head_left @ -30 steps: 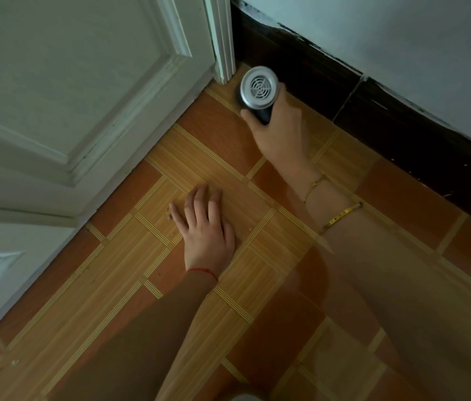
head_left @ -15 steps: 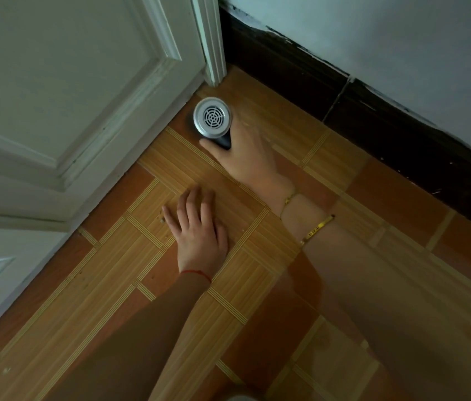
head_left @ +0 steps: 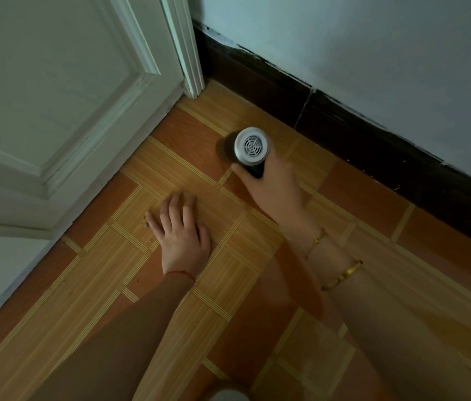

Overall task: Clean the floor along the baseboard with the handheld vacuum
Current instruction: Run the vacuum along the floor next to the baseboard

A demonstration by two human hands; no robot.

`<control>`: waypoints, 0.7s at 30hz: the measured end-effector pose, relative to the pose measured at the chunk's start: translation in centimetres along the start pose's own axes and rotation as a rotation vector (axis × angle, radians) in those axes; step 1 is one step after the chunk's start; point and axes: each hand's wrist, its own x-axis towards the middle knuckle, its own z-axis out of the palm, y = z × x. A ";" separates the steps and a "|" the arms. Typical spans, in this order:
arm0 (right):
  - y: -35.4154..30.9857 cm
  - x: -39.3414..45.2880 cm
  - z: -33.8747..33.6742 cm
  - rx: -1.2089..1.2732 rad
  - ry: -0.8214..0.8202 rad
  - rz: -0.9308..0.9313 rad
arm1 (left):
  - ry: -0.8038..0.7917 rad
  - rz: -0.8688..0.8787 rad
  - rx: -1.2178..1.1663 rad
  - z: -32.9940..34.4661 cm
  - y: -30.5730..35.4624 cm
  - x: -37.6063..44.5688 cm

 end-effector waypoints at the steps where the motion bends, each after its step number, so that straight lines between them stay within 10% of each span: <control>1: 0.0 -0.8 0.1 0.007 -0.055 -0.007 | -0.002 0.001 -0.001 0.0 0.0 0.0; 21: 4.3 -8.5 -7.4 -0.092 0.140 0.197 | -0.031 0.005 0.152 0.8 0.3 -0.2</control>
